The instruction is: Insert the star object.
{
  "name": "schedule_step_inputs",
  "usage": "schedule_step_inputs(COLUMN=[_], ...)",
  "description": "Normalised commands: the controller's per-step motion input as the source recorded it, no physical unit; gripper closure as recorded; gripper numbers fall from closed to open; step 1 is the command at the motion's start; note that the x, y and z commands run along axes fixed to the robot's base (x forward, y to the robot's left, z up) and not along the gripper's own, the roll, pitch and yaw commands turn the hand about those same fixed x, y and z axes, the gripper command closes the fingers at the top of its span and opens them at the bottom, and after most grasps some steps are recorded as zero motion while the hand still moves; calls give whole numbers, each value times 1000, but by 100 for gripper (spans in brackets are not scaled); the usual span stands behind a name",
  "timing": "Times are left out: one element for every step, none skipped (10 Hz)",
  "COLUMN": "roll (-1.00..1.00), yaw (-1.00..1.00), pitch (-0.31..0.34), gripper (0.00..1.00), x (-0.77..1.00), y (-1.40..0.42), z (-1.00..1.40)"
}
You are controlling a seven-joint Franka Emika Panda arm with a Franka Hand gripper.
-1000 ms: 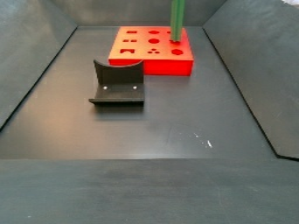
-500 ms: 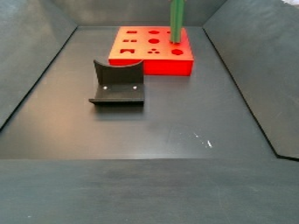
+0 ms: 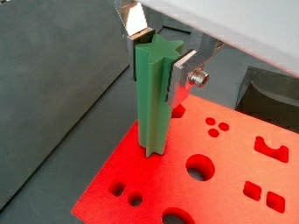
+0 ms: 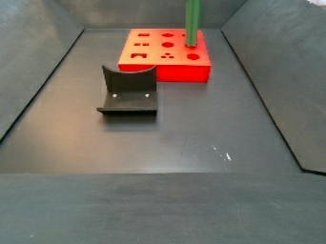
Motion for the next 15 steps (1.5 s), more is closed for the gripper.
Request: schedule_step_inputs(roll=[0, 4, 3, 0, 0, 0, 0, 1, 19, 74, 120, 113, 133, 163, 167], yaw=[-186, -140, -123, -97, -89, -71, -63, -40, -14, -49, -51, -51, -111, -160, -177], pitch=[-3, -9, -11, -14, -43, -56, -99, -143, -163, -141, -79, -104, -141, -114, -93], gripper=[100, 100, 100, 100, 100, 100, 100, 100, 100, 100, 100, 100, 100, 100, 100], x=[46, 14, 29, 26, 26, 120, 131, 89, 34, 126, 137, 0, -54, -146, -109], y=[0, 0, 0, 0, 0, 0, 0, 0, 0, 0, 0, 0, 0, 0, 0], z=[0, -106, -129, -129, -200, -220, -394, -563, -697, -717, -594, -683, -860, -877, -900])
